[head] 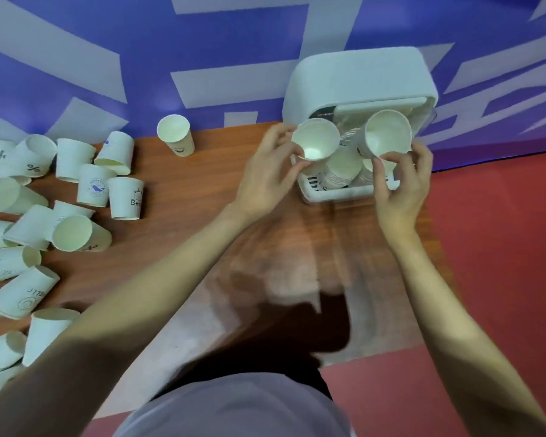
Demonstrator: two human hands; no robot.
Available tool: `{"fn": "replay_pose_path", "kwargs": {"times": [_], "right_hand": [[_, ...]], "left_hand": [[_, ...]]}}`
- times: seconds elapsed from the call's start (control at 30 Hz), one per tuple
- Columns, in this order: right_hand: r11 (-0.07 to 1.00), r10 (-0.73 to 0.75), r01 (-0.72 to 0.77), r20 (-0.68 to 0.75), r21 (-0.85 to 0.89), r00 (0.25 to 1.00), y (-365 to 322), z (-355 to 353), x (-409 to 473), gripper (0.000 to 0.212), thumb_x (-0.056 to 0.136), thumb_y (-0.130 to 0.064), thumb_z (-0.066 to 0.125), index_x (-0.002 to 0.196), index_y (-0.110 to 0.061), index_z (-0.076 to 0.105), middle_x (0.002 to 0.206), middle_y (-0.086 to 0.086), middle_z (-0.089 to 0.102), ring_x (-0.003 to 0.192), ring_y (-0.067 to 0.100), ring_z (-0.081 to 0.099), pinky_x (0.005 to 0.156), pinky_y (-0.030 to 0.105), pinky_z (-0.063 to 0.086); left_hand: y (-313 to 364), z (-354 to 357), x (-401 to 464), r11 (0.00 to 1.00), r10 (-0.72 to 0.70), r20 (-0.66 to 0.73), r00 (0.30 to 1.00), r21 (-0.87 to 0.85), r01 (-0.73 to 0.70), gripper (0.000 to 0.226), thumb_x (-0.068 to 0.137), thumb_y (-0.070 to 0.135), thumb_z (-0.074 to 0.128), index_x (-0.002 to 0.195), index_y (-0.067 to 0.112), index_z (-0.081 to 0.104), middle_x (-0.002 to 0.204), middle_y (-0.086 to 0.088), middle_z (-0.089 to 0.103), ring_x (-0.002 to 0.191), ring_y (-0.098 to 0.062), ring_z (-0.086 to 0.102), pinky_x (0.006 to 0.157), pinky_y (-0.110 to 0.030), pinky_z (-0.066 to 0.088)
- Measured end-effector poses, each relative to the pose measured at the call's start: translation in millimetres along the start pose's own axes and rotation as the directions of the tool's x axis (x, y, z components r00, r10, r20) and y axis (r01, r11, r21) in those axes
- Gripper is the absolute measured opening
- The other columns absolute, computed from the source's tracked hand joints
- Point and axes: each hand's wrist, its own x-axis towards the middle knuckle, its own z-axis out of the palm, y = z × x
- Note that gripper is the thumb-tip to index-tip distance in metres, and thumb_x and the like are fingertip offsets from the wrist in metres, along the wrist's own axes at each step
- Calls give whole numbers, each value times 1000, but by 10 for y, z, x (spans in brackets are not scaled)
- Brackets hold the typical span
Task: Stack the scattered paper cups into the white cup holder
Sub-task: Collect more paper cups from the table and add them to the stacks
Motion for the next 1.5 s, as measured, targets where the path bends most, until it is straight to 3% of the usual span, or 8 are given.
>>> {"fn": "replay_pose_path", "kwargs": {"times": [0.17,0.33,0.53,0.83,0.97,1.23,1.33,1.5], "right_hand": [[997,48,-49,-30,-51,998,256,-157,146,20,91,-21,62,91,-1,65,117,20,54,102,29,55,88,18,38],[991,71,-63,65,-117,995,502,-103,148,22,90,-25,63,91,-3,66,116,19,55,103,30,55,87,32,43],[978,124,-85,204,-193,971,707,62,101,24,90,-26,62,93,-3,66,115,22,55,106,36,55,90,46,46],[935,201,-66,367,-350,908,868,213,30,22,97,-23,49,102,-9,65,143,17,40,130,32,39,95,45,38],[928,235,-86,389,-363,891,803,203,16,32,97,-25,50,123,-9,56,148,20,31,138,34,29,104,48,34],[975,-34,111,365,-193,930,76,355,-187,30,94,-19,51,120,-5,54,139,20,40,131,33,37,106,42,29],[983,-108,164,469,-79,877,-229,587,-267,32,94,-20,49,121,-3,53,137,21,41,128,34,39,106,44,33],[965,-211,262,681,30,701,-654,1105,-421,37,94,-20,51,128,-5,50,143,18,37,129,32,40,109,43,35]], "left_hand": [[234,429,390,998,69,-51,996,-11,-70,15,86,18,66,87,4,63,122,-12,54,105,-10,55,80,-26,48],[217,735,417,994,105,33,994,32,-106,16,87,20,65,86,4,63,123,-14,54,109,-15,52,79,-30,47],[26,919,272,984,1,184,983,177,-34,17,87,20,65,88,3,64,128,-13,54,105,-26,60,72,-36,51],[-132,1048,188,952,-106,275,955,306,17,26,92,28,58,102,6,69,140,-12,49,121,-31,51,95,-39,45],[-115,1015,190,964,-109,285,952,264,32,36,92,28,58,120,6,60,140,-15,47,127,-31,44,103,-41,41],[-372,363,-239,952,-182,85,980,265,154,34,90,19,57,121,6,57,129,-10,52,119,-25,48,100,-34,39],[-646,9,-508,912,-274,17,962,322,254,33,89,17,59,119,4,58,125,-13,54,115,-28,50,99,-35,40],[-1125,-670,-894,815,-446,-63,893,385,434,37,82,9,61,118,4,58,122,-17,53,113,-33,49,98,-38,38]]}}
